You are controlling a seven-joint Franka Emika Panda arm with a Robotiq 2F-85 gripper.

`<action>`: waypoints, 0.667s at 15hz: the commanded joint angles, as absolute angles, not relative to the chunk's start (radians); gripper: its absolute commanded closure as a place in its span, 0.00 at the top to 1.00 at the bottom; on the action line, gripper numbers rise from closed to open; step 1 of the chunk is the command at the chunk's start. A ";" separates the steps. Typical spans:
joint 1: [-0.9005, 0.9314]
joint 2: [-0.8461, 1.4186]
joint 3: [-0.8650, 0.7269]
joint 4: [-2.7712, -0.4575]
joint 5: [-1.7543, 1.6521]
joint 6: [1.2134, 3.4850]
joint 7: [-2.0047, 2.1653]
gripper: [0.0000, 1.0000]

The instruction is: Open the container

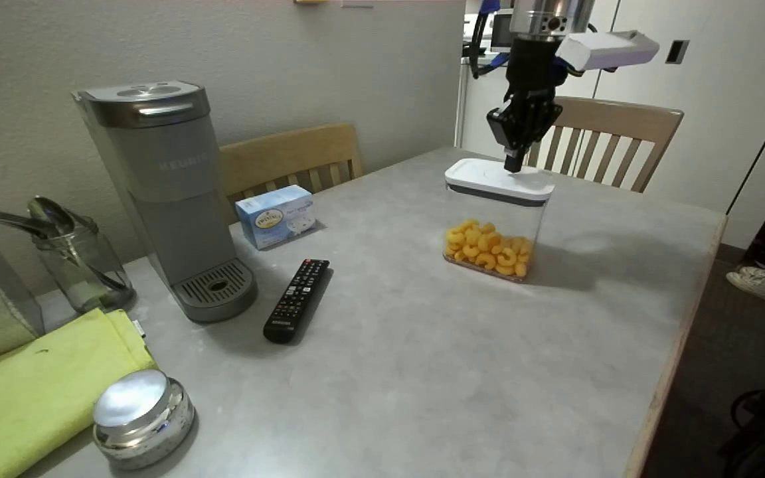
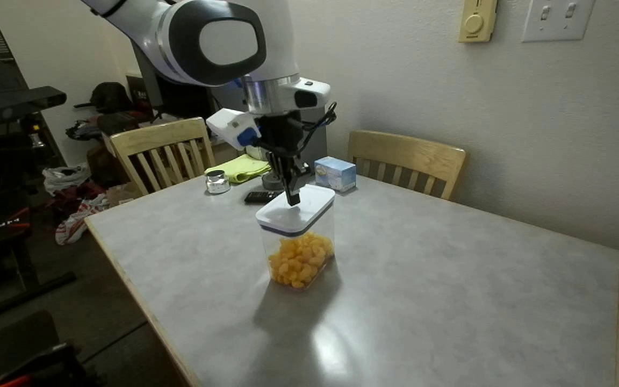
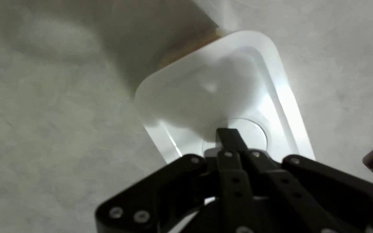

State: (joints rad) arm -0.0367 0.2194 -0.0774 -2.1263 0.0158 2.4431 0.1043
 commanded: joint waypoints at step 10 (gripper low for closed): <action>-0.059 0.255 -0.062 -2.143 0.089 2.564 0.056 0.00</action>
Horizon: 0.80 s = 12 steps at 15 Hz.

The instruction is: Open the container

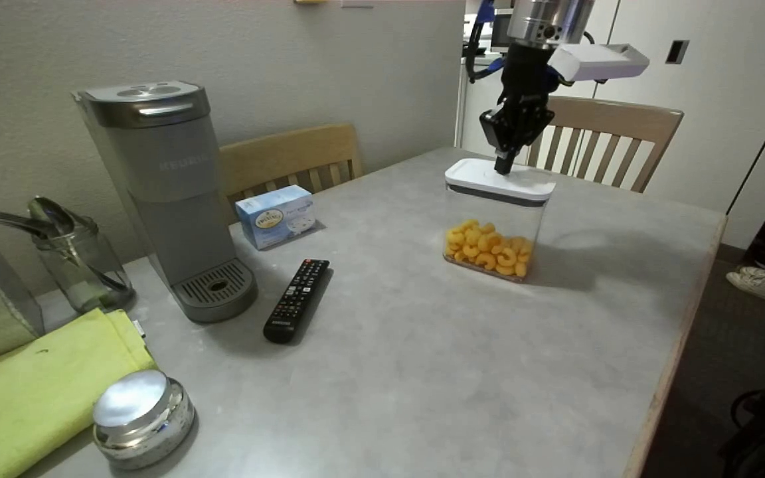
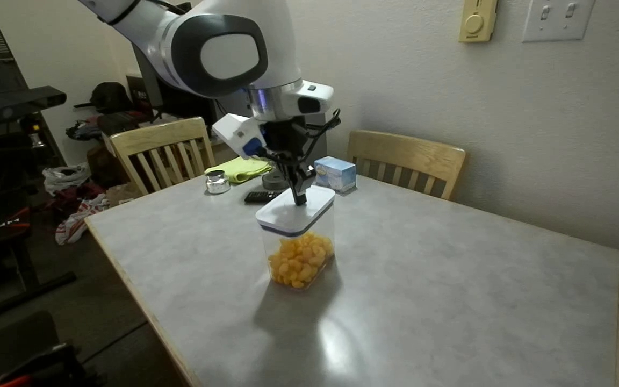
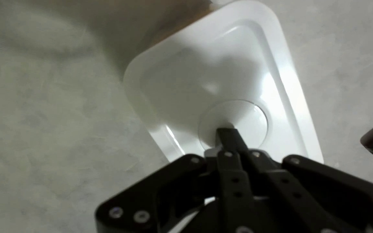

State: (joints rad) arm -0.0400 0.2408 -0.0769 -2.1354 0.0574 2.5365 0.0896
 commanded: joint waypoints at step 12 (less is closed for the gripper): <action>-0.076 0.286 -0.074 -2.180 0.140 2.547 0.073 0.00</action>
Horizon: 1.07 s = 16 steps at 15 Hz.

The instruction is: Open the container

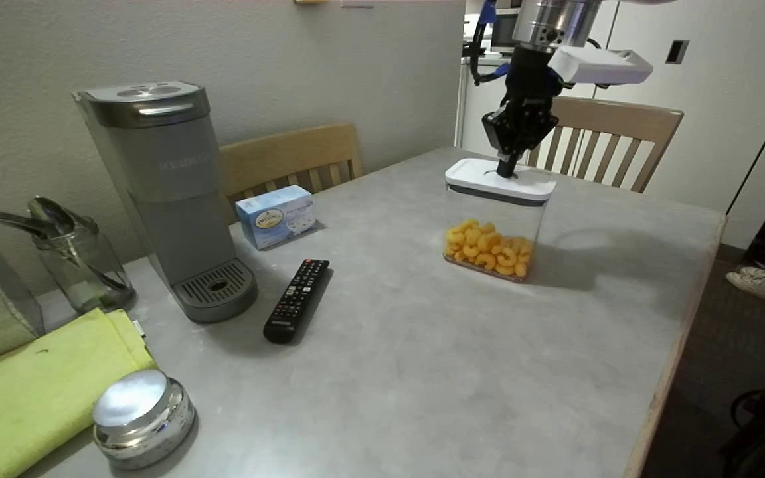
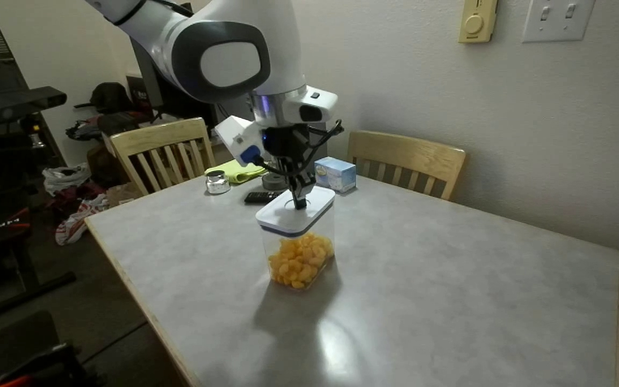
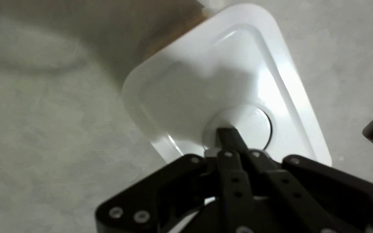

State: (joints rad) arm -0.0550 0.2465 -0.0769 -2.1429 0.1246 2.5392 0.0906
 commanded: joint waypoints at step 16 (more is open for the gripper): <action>-0.043 0.135 -0.070 -2.037 0.001 2.302 0.079 0.00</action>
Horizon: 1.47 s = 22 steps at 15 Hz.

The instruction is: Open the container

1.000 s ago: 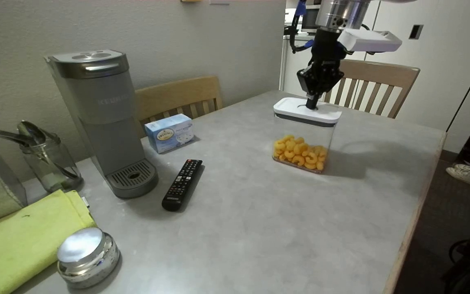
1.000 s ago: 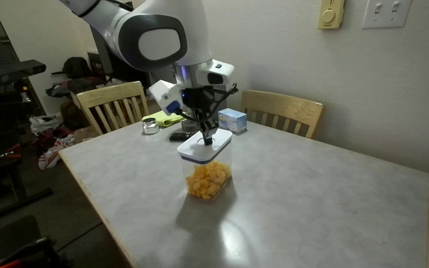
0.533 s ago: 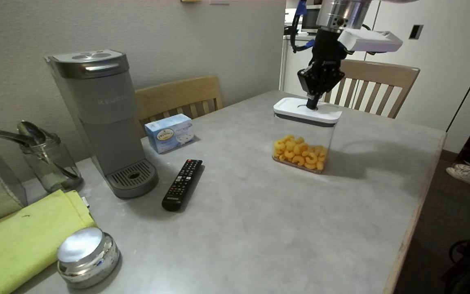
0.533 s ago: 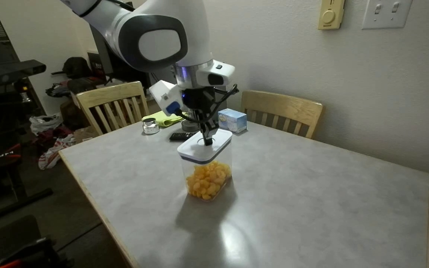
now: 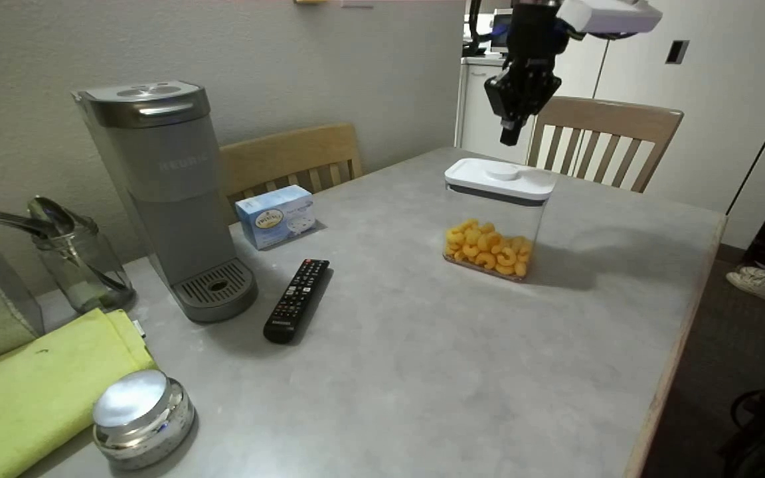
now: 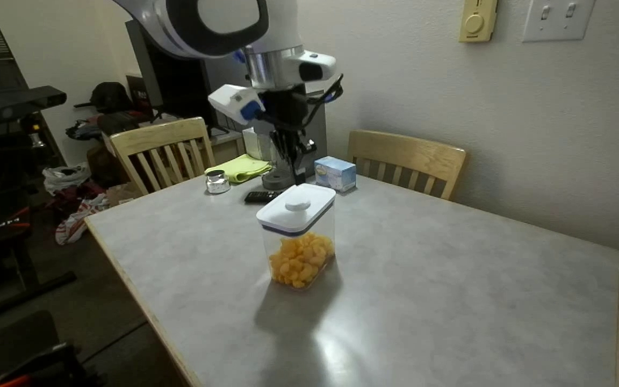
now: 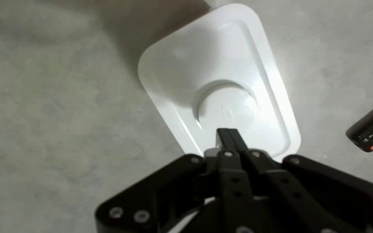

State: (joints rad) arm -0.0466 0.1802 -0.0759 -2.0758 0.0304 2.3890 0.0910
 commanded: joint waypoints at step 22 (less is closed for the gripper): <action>-0.050 0.214 -0.054 -2.046 0.029 2.345 0.030 1.00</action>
